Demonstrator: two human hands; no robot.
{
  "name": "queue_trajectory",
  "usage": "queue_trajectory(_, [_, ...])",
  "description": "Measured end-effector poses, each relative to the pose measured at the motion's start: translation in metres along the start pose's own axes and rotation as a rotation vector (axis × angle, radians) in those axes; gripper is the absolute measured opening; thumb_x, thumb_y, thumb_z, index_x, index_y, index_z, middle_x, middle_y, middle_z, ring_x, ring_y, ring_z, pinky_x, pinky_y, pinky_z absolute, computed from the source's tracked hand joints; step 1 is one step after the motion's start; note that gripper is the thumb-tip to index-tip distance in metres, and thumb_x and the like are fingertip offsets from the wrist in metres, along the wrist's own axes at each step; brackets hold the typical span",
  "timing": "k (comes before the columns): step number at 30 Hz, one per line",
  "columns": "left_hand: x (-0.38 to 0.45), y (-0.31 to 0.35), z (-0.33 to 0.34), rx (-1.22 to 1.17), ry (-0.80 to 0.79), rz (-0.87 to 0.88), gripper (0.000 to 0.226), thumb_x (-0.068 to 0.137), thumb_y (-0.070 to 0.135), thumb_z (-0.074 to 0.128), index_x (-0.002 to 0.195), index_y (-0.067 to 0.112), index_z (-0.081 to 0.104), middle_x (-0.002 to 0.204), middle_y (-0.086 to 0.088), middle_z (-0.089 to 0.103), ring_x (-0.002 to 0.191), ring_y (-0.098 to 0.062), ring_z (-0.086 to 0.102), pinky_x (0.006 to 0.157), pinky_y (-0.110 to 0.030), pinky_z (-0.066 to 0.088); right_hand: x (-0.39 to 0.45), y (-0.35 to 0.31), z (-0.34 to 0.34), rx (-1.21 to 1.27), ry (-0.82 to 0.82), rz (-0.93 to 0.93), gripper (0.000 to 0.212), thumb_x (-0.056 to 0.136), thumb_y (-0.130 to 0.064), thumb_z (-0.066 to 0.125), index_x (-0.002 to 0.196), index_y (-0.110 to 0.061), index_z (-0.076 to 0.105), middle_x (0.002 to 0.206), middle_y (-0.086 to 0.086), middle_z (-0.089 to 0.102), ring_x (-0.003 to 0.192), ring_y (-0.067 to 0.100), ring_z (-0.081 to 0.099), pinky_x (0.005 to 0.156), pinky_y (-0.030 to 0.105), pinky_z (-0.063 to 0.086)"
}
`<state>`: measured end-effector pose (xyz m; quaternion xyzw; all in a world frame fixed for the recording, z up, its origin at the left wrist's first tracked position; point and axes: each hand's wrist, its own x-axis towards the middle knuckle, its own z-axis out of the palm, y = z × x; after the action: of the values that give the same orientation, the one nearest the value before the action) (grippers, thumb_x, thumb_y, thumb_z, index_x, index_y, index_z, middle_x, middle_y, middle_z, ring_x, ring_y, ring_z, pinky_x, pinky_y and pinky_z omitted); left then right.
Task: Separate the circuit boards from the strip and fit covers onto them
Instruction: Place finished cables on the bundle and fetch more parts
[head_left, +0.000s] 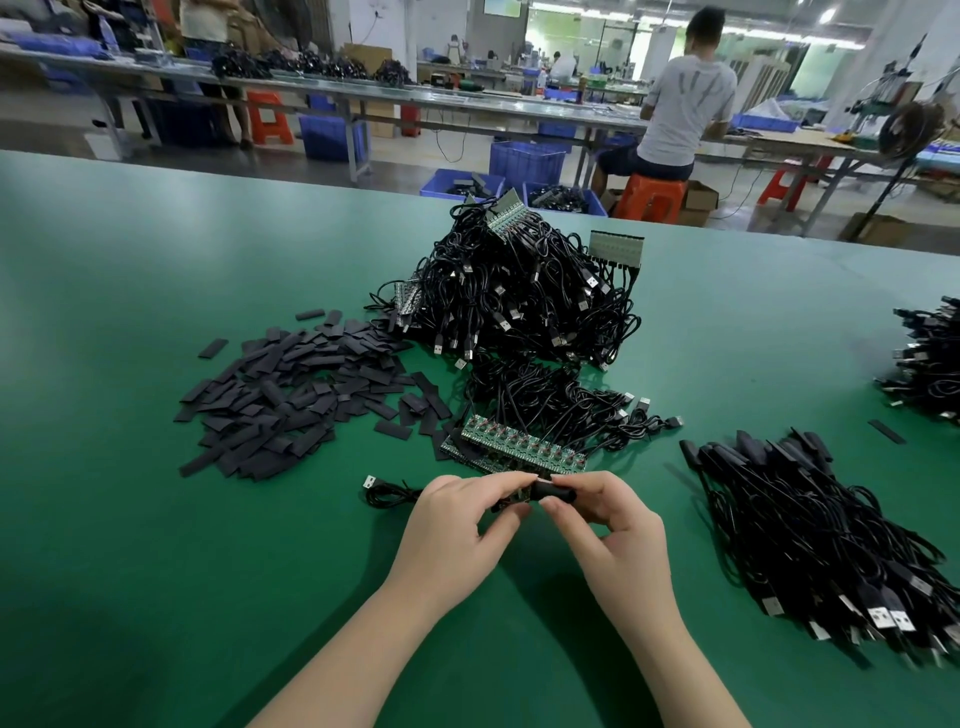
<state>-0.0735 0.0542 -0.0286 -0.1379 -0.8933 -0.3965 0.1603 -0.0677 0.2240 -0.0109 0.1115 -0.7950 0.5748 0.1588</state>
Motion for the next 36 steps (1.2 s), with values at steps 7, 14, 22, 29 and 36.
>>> queue_trajectory(7, [-0.0001,0.0011,-0.0008,0.001,0.01,0.003,0.033,0.09,0.04,0.057,0.123,0.042,0.064,0.1,0.023,0.069,0.089,-0.003,0.054,0.084,-0.009,0.036,0.0022,0.0012,-0.0015,0.104,-0.03,0.144,0.032,0.084,-0.011,0.076,0.086,-0.043,0.07,0.081,0.0,0.074,0.08,0.021,0.071,0.068,0.031,0.055])
queue_trajectory(14, [0.0008,0.0055,-0.0007,0.011,-0.009,0.093,0.036,0.09,0.035,0.06,0.126,0.039,0.062,0.097,0.021,0.071,0.078,0.014,0.049,0.086,-0.013,0.034,0.0062,0.0003,-0.0074,0.133,-0.114,0.155,0.037,0.086,-0.005,0.073,0.089,-0.042,0.074,0.081,0.0,0.074,0.077,0.024,0.069,0.071,0.029,0.054])
queue_trajectory(22, [0.0001,0.0083,-0.0025,0.001,0.021,0.064,0.028,0.088,0.04,0.067,0.116,0.037,0.069,0.095,0.02,0.072,0.074,-0.004,0.054,0.082,-0.017,0.039,0.0071,0.0007,-0.0084,0.17,-0.129,0.183,0.032,0.086,-0.007,0.073,0.088,-0.039,0.076,0.084,0.006,0.075,0.078,0.023,0.07,0.077,0.031,0.056])
queue_trajectory(29, [0.0016,0.0077,-0.0036,-0.026,0.075,0.048,0.027,0.084,0.046,0.065,0.105,0.034,0.075,0.089,0.019,0.073,0.082,-0.002,0.059,0.084,-0.018,0.038,0.0042,0.0033,-0.0022,0.219,-0.096,0.215,0.03,0.086,-0.009,0.073,0.089,-0.039,0.076,0.08,0.008,0.072,0.072,0.008,0.065,0.071,0.018,0.053])
queue_trajectory(36, [0.0018,0.0068,-0.0028,0.006,0.029,0.092,0.03,0.091,0.029,0.068,0.12,0.028,0.069,0.106,0.017,0.071,0.085,0.016,0.052,0.09,-0.01,0.033,0.0054,0.0054,-0.0048,0.23,-0.043,0.253,0.029,0.087,-0.012,0.072,0.088,-0.04,0.075,0.083,0.01,0.073,0.077,0.018,0.068,0.079,0.027,0.055])
